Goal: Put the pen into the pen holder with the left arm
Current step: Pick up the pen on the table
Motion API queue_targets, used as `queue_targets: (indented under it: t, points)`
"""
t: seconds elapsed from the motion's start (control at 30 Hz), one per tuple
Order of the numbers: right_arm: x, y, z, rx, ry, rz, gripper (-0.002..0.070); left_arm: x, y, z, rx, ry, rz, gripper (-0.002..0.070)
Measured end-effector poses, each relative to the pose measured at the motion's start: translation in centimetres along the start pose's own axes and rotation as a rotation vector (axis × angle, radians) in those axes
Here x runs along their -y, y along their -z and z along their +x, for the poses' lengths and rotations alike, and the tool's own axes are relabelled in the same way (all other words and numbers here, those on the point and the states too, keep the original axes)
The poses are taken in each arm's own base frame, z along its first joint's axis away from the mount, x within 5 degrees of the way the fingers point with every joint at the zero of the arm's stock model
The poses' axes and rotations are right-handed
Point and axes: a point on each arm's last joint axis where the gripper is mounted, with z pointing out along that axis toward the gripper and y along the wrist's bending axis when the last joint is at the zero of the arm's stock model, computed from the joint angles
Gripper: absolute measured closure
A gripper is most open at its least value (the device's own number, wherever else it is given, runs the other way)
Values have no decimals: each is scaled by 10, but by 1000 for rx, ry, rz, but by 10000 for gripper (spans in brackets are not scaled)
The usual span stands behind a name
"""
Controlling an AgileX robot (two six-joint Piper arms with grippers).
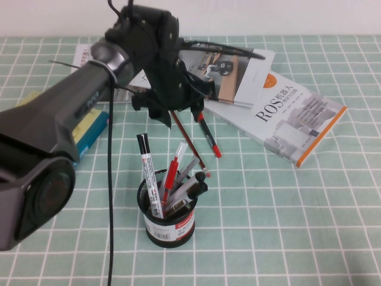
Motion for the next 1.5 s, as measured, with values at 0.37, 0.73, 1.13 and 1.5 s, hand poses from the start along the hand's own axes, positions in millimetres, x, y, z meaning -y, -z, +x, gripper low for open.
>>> queue_targets:
  t: [0.37, 0.73, 1.13, 1.5]
  points:
    - [0, 0, 0, 0, 0, 0, 696, -3, -28, 3, -40, 12, -23, 260]
    - [0, 0, 0, 0, 0, 0, 696, -1, -42, 9, -67, -5, -54, 274]
    - [0, 0, 0, 0, 0, 0, 696, -2, -47, 12, -75, -26, -90, 315]
    - [0, 0, 0, 0, 0, 0, 696, 4, -51, 12, -47, -44, -77, 316]
